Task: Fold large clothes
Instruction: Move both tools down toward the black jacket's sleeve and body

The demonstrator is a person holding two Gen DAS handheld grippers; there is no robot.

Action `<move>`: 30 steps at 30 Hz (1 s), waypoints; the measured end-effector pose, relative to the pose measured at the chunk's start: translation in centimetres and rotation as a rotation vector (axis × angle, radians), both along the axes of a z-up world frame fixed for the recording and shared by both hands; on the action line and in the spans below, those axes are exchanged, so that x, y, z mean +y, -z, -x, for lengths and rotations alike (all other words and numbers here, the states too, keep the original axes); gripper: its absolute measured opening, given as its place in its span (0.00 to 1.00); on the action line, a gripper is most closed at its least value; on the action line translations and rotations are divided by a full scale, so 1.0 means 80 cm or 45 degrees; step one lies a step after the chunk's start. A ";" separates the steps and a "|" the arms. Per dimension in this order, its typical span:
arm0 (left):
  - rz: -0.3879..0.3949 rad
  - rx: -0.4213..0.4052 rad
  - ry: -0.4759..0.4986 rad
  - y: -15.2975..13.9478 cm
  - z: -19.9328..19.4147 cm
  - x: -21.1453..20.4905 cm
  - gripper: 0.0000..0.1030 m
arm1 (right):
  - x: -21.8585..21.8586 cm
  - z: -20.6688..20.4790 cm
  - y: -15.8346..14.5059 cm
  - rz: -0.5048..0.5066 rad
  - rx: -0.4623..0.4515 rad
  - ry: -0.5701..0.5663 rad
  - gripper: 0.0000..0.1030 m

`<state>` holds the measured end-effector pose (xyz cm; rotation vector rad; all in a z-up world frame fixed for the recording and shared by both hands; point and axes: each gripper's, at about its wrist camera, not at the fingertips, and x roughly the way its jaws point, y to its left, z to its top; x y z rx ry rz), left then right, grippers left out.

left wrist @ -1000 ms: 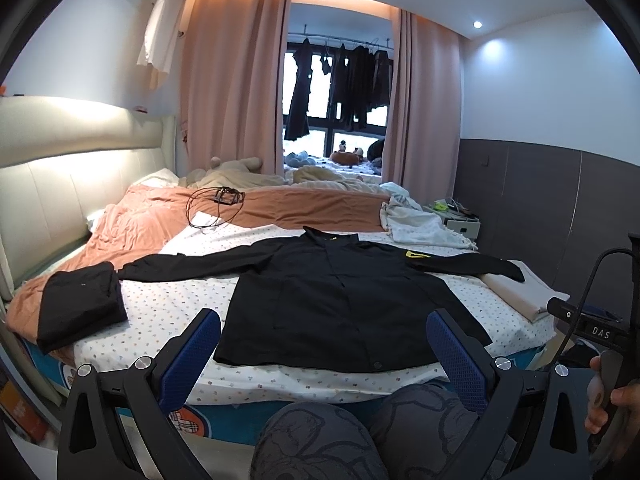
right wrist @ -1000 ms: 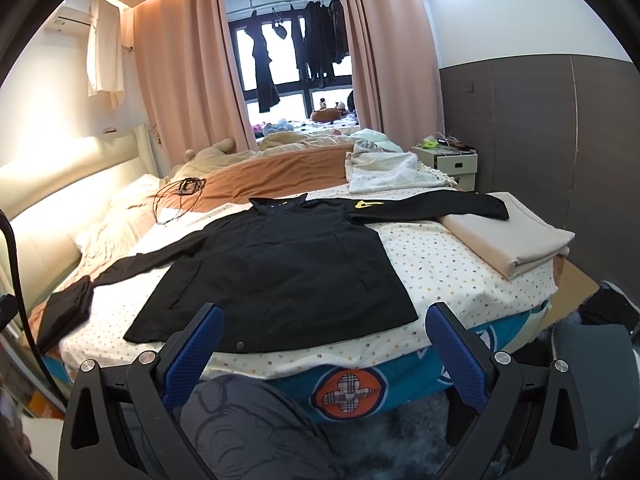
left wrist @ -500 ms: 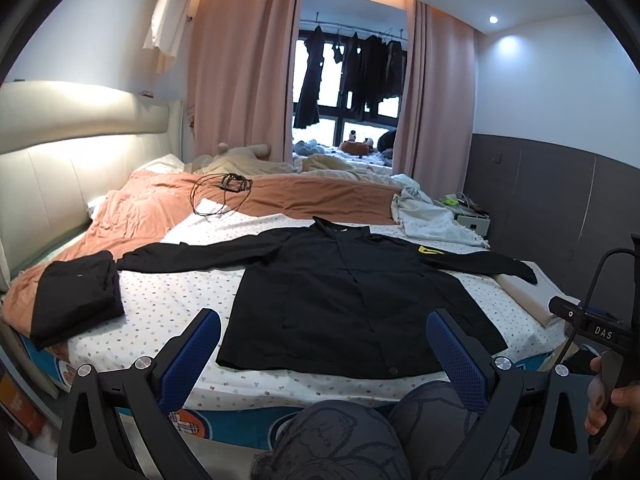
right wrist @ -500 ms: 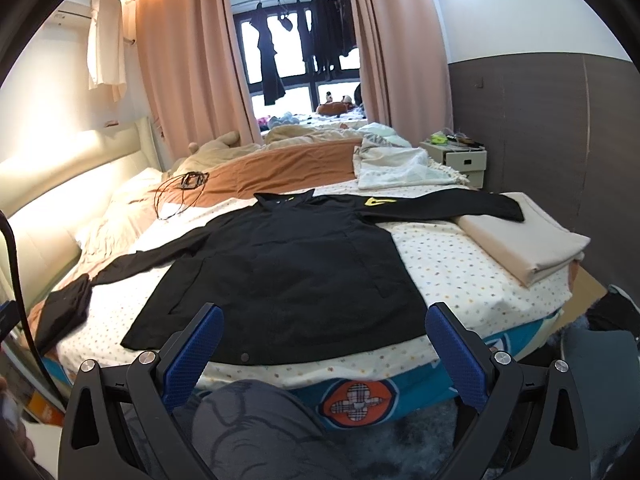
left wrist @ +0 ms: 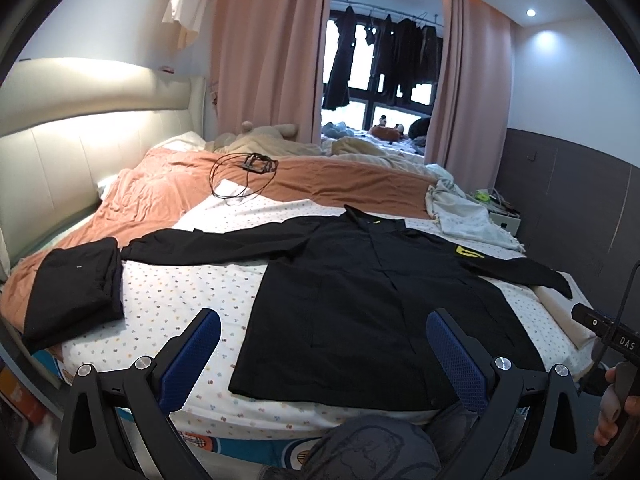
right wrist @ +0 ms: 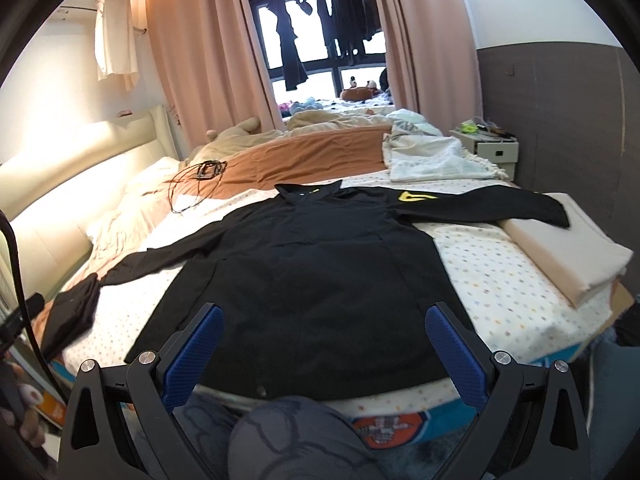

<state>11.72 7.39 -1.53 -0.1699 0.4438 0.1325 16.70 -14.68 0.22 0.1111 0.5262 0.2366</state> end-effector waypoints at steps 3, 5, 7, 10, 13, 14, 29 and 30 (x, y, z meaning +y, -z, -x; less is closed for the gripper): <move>0.001 0.036 -0.014 0.005 -0.029 0.012 1.00 | 0.014 -0.034 0.001 -0.004 0.019 -0.028 0.99; -0.013 0.064 -0.029 0.010 -0.052 0.021 1.00 | 0.024 -0.057 0.001 -0.008 0.032 -0.042 0.99; -0.014 0.091 -0.039 0.015 -0.070 0.030 1.00 | 0.037 -0.083 0.003 -0.013 0.050 -0.055 0.99; 0.006 0.136 -0.057 0.025 -0.099 0.049 1.00 | 0.055 -0.114 0.006 -0.026 0.074 -0.082 0.99; 0.026 0.170 -0.083 0.034 -0.129 0.073 1.00 | 0.078 -0.144 0.010 -0.022 0.094 -0.110 0.99; 0.031 0.176 -0.087 0.036 -0.134 0.078 1.00 | 0.088 -0.156 0.012 -0.026 0.104 -0.122 0.99; 0.166 0.304 -0.268 0.072 -0.238 0.209 0.81 | 0.206 -0.306 0.039 -0.161 0.218 -0.279 0.90; 0.184 0.312 -0.278 0.075 -0.244 0.218 0.79 | 0.213 -0.314 0.041 -0.167 0.226 -0.284 0.89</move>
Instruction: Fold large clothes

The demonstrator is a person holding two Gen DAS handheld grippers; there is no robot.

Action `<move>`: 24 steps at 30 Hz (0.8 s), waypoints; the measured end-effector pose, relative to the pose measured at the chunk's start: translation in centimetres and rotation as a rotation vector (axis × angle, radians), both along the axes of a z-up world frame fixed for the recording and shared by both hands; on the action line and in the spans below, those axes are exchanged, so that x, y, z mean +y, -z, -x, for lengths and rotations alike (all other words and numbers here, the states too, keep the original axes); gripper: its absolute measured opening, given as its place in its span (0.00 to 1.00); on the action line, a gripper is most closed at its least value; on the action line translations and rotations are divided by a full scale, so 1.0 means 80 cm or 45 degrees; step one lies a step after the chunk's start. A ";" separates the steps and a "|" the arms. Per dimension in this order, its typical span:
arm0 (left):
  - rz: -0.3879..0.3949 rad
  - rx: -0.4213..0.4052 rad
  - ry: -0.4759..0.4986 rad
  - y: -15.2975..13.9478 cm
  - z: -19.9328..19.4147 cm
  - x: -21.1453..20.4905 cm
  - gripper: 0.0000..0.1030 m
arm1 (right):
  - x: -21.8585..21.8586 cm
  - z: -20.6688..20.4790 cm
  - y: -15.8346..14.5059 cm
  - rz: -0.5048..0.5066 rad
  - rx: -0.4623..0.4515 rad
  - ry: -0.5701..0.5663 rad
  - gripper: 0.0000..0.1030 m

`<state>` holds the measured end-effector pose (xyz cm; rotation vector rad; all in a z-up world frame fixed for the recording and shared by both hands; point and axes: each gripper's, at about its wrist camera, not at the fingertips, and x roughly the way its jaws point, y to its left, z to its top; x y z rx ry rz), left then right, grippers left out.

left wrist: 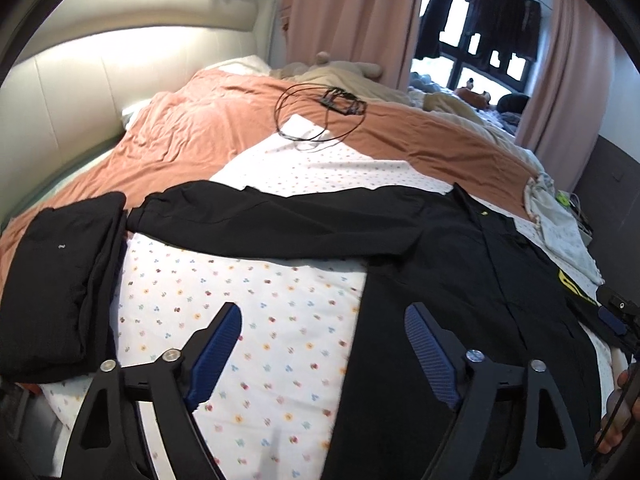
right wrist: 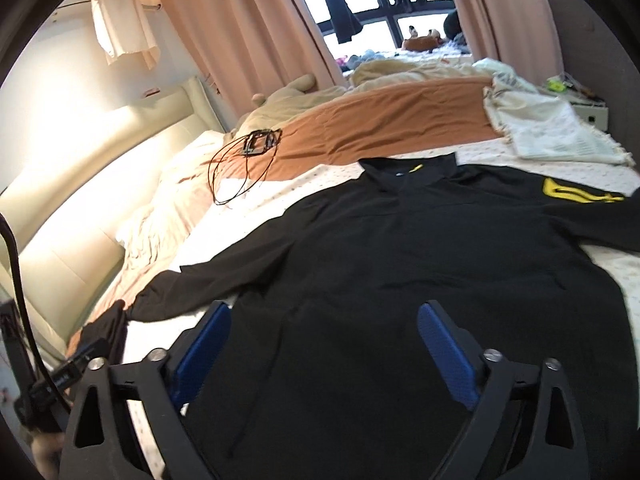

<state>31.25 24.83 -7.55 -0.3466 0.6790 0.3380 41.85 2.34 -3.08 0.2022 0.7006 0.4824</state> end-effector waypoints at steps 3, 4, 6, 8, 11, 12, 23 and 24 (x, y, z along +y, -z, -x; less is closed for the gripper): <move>0.046 0.015 -0.048 0.010 -0.016 0.030 0.76 | 0.024 -0.031 0.010 -0.021 0.034 -0.015 0.88; 0.057 0.020 -0.064 0.012 -0.020 0.039 0.75 | 0.030 -0.040 0.013 -0.029 0.045 -0.019 0.87; 0.086 0.035 -0.106 0.019 -0.031 0.063 0.73 | 0.041 -0.055 0.019 -0.037 0.065 -0.022 0.87; 0.108 0.042 -0.143 0.024 -0.040 0.082 0.71 | 0.051 -0.068 0.025 -0.034 0.080 -0.024 0.86; 0.139 0.056 -0.186 0.030 -0.053 0.107 0.69 | 0.064 -0.086 0.035 -0.033 0.104 -0.032 0.83; 0.152 0.064 -0.212 0.033 -0.060 0.120 0.68 | 0.068 -0.094 0.039 -0.033 0.108 -0.030 0.82; 0.298 0.183 -0.404 0.083 -0.115 0.217 0.68 | 0.118 -0.185 0.085 -0.039 0.201 -0.008 0.66; 0.310 0.202 -0.424 0.092 -0.120 0.224 0.67 | 0.124 -0.191 0.091 -0.031 0.213 -0.013 0.66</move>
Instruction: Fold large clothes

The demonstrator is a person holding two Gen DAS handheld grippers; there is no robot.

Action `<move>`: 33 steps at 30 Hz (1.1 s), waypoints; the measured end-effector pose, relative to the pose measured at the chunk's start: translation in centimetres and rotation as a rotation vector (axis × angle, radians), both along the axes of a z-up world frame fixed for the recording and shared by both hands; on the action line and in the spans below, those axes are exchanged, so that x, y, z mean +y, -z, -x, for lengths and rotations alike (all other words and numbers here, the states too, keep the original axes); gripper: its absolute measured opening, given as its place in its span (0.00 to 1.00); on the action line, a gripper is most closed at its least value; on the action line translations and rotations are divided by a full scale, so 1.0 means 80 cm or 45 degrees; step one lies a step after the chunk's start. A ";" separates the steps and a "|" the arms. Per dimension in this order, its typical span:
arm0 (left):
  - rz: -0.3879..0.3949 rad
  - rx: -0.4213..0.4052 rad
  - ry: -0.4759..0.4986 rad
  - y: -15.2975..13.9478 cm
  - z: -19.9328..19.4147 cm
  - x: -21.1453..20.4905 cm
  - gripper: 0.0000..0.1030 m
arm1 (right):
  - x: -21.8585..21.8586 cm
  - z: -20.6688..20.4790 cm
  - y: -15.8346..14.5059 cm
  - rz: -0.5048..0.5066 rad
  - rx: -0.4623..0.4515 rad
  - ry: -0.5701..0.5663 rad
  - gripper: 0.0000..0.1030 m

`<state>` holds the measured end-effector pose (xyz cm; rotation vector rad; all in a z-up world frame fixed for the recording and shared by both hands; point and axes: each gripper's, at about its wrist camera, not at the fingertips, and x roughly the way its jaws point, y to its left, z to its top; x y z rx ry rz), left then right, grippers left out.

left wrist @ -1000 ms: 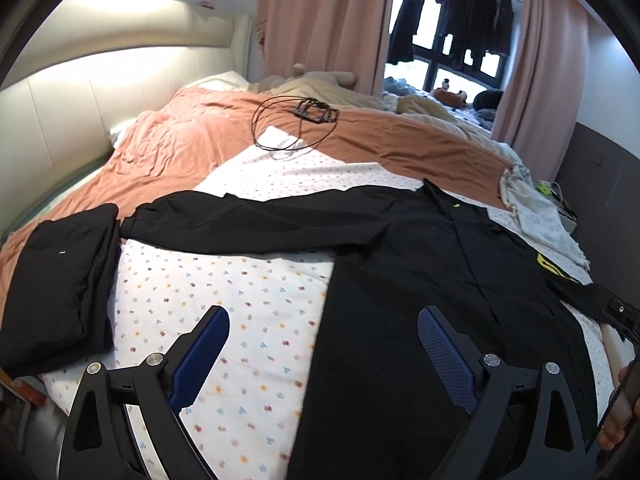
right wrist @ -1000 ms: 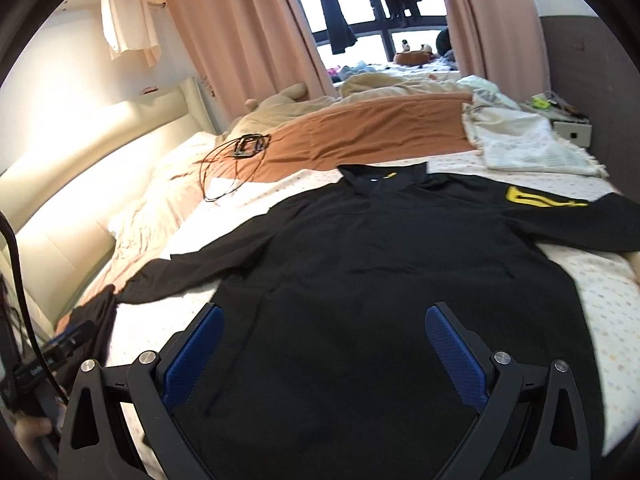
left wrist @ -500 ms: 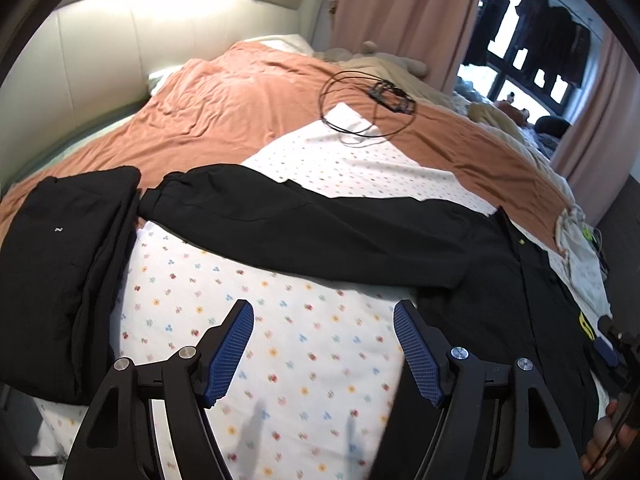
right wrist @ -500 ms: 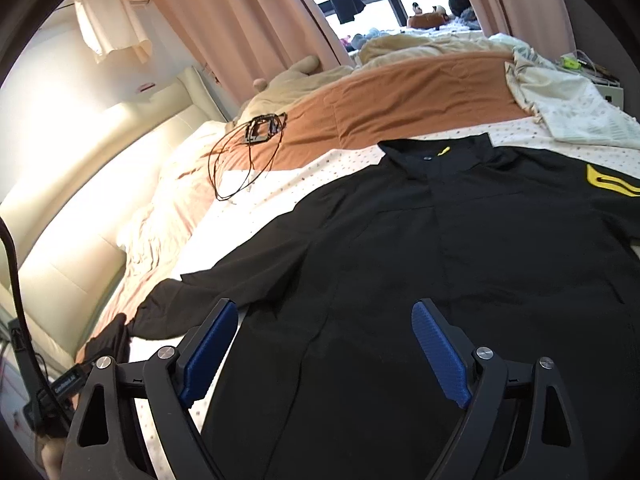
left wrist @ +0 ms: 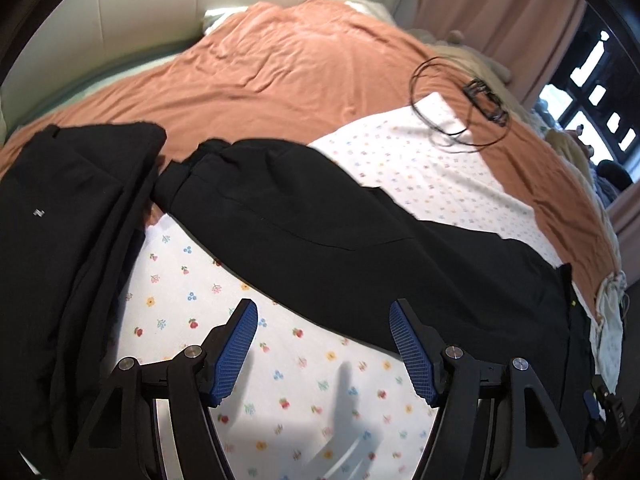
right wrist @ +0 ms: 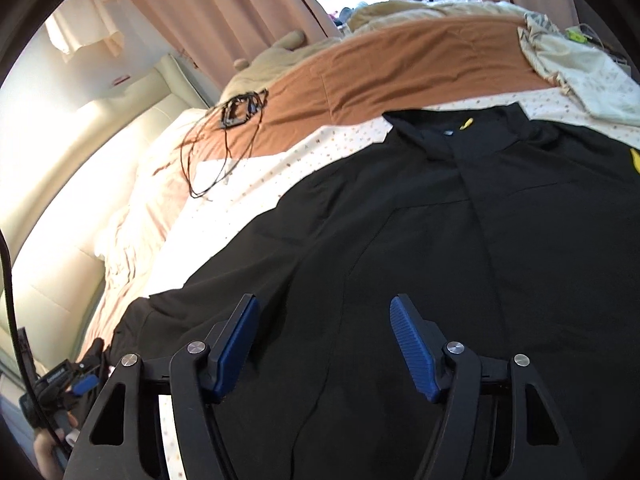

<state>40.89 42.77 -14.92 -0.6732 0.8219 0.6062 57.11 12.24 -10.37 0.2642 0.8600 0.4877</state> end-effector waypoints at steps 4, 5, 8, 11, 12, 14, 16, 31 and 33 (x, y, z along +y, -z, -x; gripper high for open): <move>-0.001 0.077 -0.051 0.032 -0.018 0.019 0.67 | 0.024 -0.020 0.018 0.013 0.044 -0.050 0.59; 0.003 0.093 -0.062 0.039 -0.022 0.024 0.67 | 0.031 -0.026 0.022 0.014 0.055 -0.067 0.57; -0.001 0.143 -0.110 0.060 -0.032 0.039 0.66 | 0.047 -0.040 0.036 0.002 0.087 -0.102 0.48; 0.011 0.162 -0.146 0.075 -0.037 0.056 0.63 | 0.059 -0.055 0.051 -0.019 0.124 -0.123 0.35; -0.028 0.159 -0.146 0.077 -0.042 0.060 0.62 | 0.063 -0.060 0.055 -0.032 0.135 -0.131 0.32; -0.084 0.190 -0.136 0.076 -0.051 0.063 0.44 | 0.069 -0.067 0.063 -0.057 0.154 -0.143 0.28; -0.105 0.193 -0.139 0.073 -0.057 0.069 0.15 | 0.078 -0.072 0.076 -0.088 0.183 -0.160 0.28; -0.249 -0.280 0.093 -0.121 -0.059 -0.005 0.02 | 0.042 -0.054 0.058 -0.189 0.332 -0.162 0.29; -0.261 -0.332 0.152 -0.150 -0.066 -0.031 0.02 | 0.021 -0.039 0.047 -0.203 0.321 -0.128 0.36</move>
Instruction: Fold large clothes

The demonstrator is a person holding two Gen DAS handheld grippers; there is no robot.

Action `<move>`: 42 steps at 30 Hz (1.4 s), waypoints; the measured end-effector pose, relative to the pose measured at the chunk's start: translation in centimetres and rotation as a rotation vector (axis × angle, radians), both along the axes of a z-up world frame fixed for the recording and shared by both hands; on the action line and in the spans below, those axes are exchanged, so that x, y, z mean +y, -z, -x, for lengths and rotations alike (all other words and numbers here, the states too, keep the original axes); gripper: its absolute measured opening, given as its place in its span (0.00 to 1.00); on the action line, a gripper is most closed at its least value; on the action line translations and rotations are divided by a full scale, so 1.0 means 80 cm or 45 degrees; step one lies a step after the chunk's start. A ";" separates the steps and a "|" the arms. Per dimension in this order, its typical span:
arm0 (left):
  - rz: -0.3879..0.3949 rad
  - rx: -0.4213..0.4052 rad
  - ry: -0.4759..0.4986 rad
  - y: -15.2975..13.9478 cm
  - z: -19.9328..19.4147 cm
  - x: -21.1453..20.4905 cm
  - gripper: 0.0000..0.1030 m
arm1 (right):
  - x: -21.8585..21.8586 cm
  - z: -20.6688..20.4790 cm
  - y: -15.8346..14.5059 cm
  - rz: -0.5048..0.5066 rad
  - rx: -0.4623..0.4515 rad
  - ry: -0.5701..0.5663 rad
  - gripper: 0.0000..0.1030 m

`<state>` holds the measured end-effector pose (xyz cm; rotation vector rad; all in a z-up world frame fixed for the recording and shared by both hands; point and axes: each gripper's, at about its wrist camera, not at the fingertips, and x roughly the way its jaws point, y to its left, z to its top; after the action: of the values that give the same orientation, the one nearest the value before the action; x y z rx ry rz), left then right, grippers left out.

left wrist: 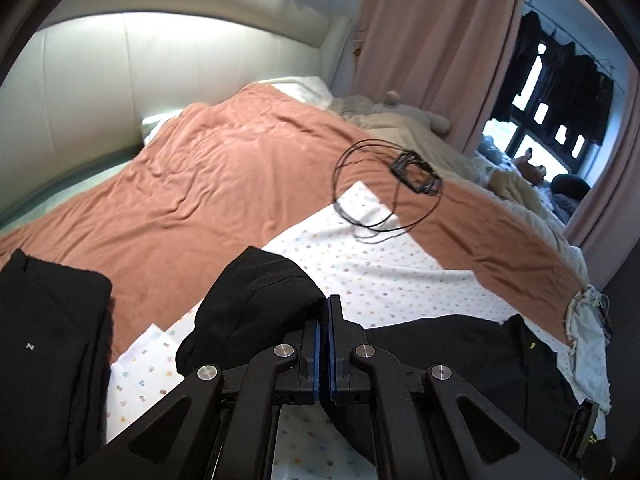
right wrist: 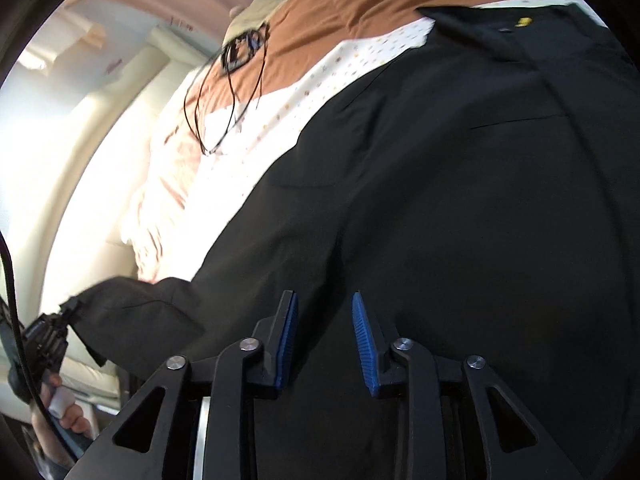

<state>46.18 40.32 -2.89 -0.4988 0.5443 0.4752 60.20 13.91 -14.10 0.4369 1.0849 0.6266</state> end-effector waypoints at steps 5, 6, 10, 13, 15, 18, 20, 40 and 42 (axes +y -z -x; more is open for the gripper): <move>-0.021 -0.106 0.150 -0.058 -0.021 -0.071 0.02 | -0.048 0.032 -0.044 0.059 -0.085 0.010 0.45; -0.023 -0.120 0.180 -0.067 -0.026 -0.085 0.02 | -0.057 0.037 -0.052 0.062 -0.100 0.020 0.46; -0.046 -0.161 0.287 -0.093 -0.037 -0.136 0.02 | -0.125 0.066 -0.086 0.053 -0.183 0.155 0.75; -0.056 -0.183 0.359 -0.110 -0.046 -0.174 0.02 | -0.161 0.081 -0.099 0.066 -0.216 0.199 0.76; -0.046 -0.195 0.400 -0.117 -0.050 -0.195 0.02 | -0.185 0.090 -0.104 0.064 -0.221 0.225 0.76; -0.038 -0.203 0.455 -0.124 -0.060 -0.225 0.02 | -0.212 0.094 -0.104 0.046 -0.218 0.254 0.76; -0.033 -0.206 0.487 -0.128 -0.068 -0.245 0.02 | -0.237 0.102 -0.100 0.029 -0.210 0.284 0.76; 0.113 -0.078 0.808 -0.076 -0.178 -0.425 0.02 | -0.387 0.047 -0.050 -0.212 -0.026 0.683 0.76; 0.104 -0.009 0.813 -0.055 -0.189 -0.445 0.02 | -0.402 0.046 -0.044 -0.244 -0.009 0.736 0.76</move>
<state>61.31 4.76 1.51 -0.3770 0.6814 -0.1589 56.52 -18.27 -10.55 0.8736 0.8365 0.2162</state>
